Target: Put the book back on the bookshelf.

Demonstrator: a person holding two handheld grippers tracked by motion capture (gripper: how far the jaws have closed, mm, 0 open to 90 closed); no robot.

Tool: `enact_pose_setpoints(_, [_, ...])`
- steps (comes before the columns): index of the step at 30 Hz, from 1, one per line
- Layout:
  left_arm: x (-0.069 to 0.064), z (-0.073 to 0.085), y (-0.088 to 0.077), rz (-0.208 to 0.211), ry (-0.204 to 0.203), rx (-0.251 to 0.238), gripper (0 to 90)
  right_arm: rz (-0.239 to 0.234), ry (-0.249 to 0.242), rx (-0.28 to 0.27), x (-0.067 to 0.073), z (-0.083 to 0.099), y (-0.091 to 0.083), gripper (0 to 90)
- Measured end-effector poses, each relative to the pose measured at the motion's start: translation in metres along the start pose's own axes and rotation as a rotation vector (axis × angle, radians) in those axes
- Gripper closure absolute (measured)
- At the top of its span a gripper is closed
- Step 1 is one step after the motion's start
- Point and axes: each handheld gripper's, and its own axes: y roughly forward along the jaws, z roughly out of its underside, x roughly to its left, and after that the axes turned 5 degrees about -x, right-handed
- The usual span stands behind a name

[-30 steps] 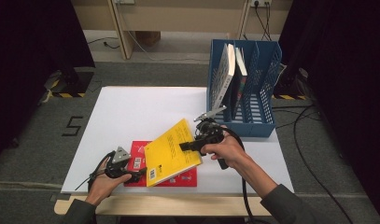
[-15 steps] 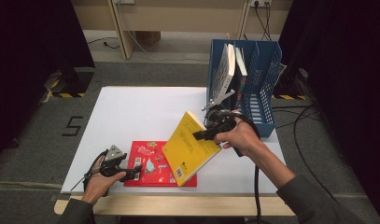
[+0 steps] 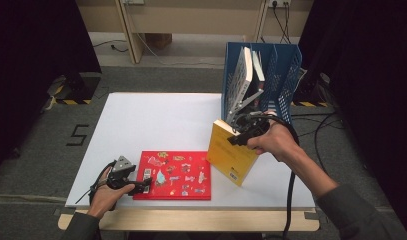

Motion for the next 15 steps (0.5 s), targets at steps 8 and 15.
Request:
enact_pose_setpoints(8, [0.015, 0.0, -0.011, -0.063, -0.05, -0.056, 15.0, -0.027, 0.058, -0.026, -0.01, 0.004, 0.001, 73.9])
enact_pose_setpoints(15, [0.022, 0.003, -0.011, -0.082, -0.051, -0.039, 15.0, -0.024, 0.114, -0.019, -0.015, 0.003, 0.003, 72.7])
